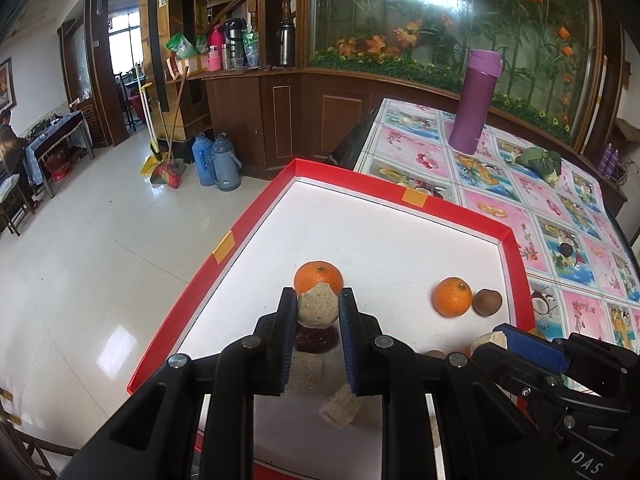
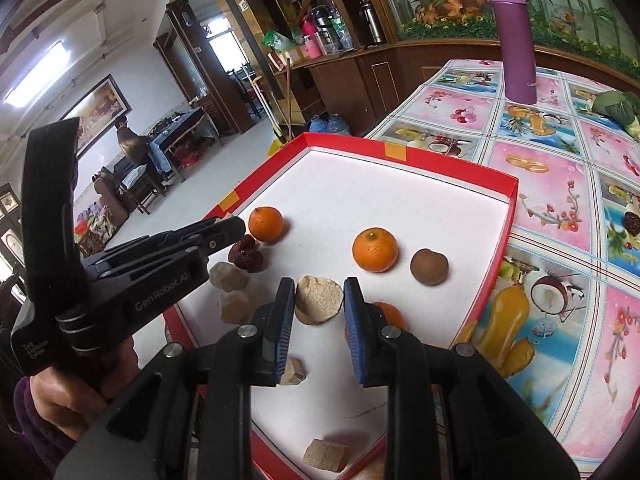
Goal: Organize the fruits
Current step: 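Carry the pale cake piece and brown cake piece over the white tray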
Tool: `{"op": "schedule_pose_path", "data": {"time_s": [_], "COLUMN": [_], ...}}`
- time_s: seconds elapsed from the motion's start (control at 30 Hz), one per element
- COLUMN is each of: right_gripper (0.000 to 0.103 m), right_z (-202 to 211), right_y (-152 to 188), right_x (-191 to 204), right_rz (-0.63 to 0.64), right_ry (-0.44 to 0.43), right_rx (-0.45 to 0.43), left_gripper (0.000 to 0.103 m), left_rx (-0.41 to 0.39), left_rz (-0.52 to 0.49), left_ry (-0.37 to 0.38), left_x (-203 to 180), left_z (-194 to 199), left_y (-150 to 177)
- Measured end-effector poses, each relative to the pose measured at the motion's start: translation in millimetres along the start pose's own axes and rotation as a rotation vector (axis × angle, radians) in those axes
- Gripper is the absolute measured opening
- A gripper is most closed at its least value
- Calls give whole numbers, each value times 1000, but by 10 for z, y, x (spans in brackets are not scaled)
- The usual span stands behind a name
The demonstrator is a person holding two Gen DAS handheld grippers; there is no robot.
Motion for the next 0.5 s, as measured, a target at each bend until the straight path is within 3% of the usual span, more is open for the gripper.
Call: {"op": "schedule_pose_path", "data": {"time_s": [0.5], "right_gripper": [27], "right_z": [-112], "right_y": [74], "right_x": [95], "right_rz": [46], "right_ry": [27], "right_rx": [30], "left_gripper": [20], "left_rx": [13], "left_rz": [4], "left_ry": [-27], "left_x": [82], "left_z": [-99], "left_y": [45]}}
Point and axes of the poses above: each gripper's, at about its wrist camera, not at the fingertips, and z roughly against the way its jaws point, x to its left, y to its underside, the point moved 1 cm from there along -z, roughly the way its jaws point, and after that the axes turned 10 degrees about z, right-handed, at the moved point
